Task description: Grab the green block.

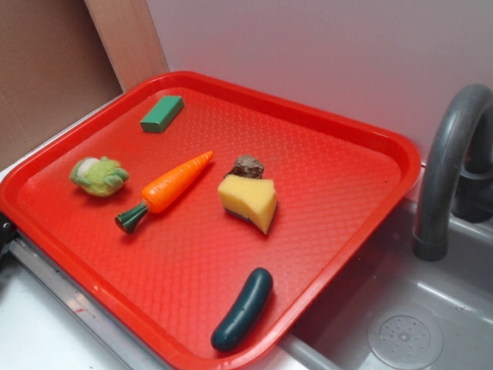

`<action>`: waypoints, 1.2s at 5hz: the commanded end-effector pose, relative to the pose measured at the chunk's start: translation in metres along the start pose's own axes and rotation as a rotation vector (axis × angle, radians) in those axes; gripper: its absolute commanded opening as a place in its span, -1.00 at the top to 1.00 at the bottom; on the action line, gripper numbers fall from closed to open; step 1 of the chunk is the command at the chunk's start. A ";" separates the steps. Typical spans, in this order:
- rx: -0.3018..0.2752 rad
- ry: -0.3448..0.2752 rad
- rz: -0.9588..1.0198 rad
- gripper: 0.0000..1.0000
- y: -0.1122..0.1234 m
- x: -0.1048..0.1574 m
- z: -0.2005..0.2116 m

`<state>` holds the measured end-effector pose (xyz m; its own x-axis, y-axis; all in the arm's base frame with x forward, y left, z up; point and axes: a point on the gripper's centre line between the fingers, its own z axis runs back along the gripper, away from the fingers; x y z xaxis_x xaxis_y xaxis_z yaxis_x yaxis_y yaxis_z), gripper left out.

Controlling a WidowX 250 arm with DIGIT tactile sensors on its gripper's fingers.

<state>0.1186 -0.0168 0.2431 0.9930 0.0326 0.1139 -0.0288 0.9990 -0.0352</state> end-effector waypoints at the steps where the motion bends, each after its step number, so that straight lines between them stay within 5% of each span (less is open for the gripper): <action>1: 0.000 0.000 0.000 -1.00 0.000 0.000 0.000; 4: -0.077 -0.020 0.171 -1.00 0.007 0.079 -0.026; 6: -0.075 -0.056 0.296 -1.00 0.007 0.129 -0.090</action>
<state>0.2544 -0.0136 0.1576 0.9435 0.3140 0.1056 -0.2991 0.9445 -0.1361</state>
